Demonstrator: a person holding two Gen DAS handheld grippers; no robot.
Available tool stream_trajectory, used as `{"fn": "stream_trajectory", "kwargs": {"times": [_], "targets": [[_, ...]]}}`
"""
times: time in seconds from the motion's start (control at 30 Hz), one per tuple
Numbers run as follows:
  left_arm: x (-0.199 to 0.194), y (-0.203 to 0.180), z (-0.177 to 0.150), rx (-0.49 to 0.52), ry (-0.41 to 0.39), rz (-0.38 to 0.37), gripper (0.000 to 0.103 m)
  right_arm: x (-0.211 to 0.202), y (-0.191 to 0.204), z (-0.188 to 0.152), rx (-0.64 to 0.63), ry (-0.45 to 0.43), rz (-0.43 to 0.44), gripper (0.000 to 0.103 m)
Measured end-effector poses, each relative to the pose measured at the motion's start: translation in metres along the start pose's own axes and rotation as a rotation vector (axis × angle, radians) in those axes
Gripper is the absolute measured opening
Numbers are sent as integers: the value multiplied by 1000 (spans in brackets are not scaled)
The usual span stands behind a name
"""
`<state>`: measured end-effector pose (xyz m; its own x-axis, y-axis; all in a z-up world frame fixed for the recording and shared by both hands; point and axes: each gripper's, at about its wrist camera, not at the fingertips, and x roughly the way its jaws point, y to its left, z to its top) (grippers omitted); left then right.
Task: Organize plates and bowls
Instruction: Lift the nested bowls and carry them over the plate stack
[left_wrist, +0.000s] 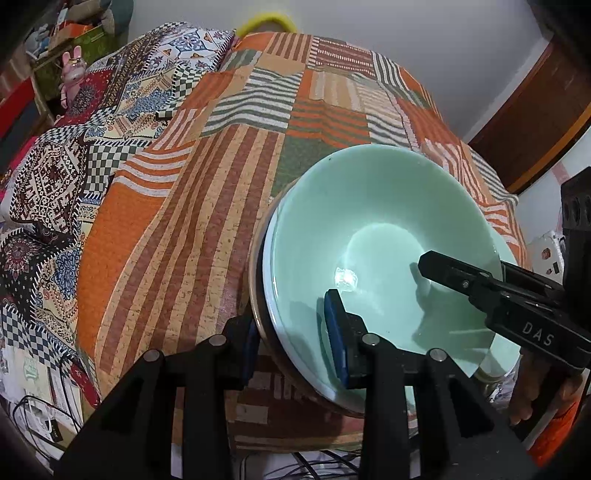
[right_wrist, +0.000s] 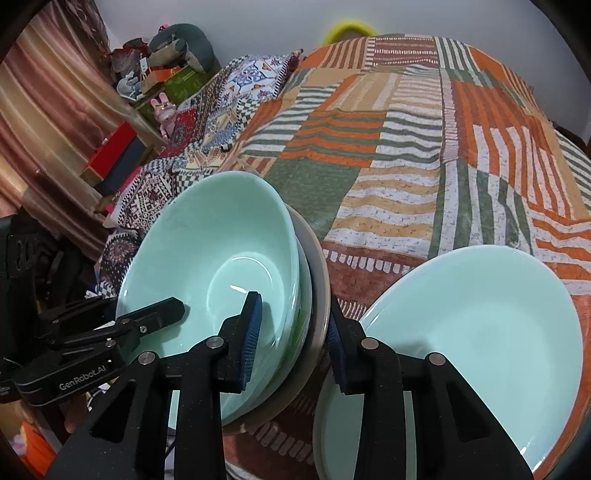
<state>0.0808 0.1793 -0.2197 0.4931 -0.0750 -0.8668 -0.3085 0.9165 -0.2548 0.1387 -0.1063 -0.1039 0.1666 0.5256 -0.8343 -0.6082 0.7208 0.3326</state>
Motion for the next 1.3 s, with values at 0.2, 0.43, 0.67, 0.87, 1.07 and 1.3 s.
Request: {"fn": "stream_trajectory", "kwargs": {"times": [0.2,0.43,0.67,0.87,1.07,1.3], "targets": [[-23,-7,4,3,-61,2,33,-15,3,2,0,-40,16,31],[-51,-20,6,28,-127,18,33,-35,9,3,-2,-92,31,31],[-71,-37,6,55,-171,12,33,-55,7,1,6,-146,35,31],[-84,-52,6,79,-198,1,33,-73,1,-1,18,-190,36,31],[-94,-70,6,104,-223,-9,33,-90,-6,-7,29,-230,32,31],[-101,-93,6,139,-235,-26,33,-107,-18,-13,41,-270,13,31]]}}
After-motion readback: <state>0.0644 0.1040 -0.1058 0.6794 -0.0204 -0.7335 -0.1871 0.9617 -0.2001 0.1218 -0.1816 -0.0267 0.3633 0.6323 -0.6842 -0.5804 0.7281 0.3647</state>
